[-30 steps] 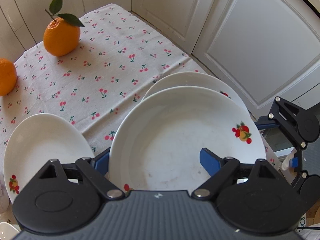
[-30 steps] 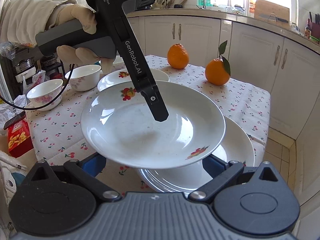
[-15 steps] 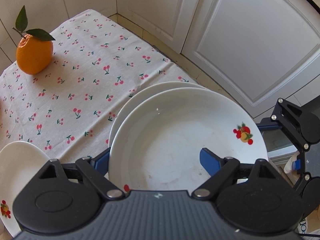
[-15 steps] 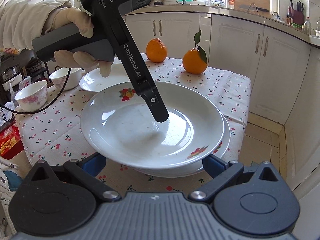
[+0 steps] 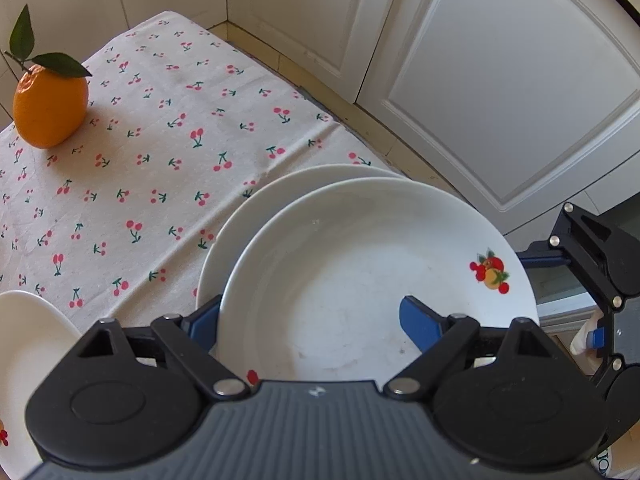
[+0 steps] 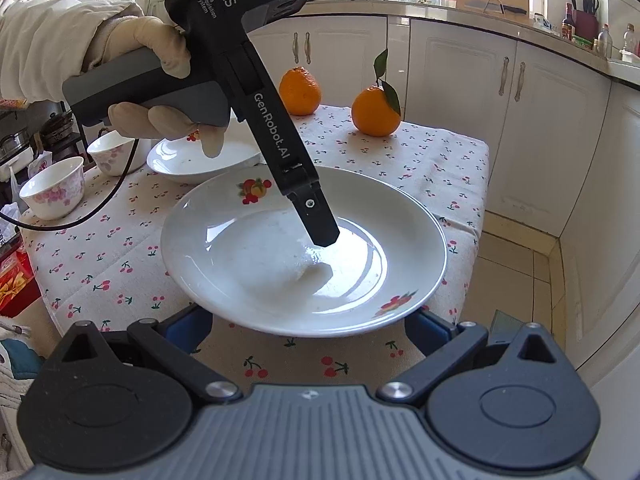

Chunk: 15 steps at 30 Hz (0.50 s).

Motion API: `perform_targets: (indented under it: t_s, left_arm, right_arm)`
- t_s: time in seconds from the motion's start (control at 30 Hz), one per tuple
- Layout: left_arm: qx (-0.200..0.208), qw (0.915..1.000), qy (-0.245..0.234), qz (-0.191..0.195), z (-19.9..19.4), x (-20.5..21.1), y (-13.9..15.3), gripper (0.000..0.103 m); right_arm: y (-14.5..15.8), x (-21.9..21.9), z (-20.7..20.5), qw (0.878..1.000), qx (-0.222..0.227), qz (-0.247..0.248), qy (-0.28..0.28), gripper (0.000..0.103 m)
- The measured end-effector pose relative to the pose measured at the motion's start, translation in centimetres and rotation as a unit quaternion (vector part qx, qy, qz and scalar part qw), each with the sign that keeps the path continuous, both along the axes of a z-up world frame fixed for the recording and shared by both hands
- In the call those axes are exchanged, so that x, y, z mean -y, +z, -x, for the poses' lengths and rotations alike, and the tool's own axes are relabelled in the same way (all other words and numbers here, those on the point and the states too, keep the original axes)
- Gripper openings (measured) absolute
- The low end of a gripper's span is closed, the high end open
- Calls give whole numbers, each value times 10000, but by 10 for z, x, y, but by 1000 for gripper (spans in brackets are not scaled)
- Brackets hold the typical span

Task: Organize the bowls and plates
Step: 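Lower the fruit-decal plate onto the stained plate and open the left tool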

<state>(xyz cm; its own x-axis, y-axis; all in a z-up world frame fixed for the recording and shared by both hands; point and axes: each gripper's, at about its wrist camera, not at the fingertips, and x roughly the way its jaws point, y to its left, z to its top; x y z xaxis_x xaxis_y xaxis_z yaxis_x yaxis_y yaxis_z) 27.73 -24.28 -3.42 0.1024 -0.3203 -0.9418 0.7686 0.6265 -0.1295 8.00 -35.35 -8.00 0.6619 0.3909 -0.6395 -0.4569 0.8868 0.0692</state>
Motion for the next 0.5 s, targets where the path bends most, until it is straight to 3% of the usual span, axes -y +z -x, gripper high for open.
perform_targets:
  t_s: [0.5]
  left_arm:
    - [-116,9999,45,52,-4,1,-1,90]
  right_arm:
    - [2,0,3,9999,-6,4,-134,103]
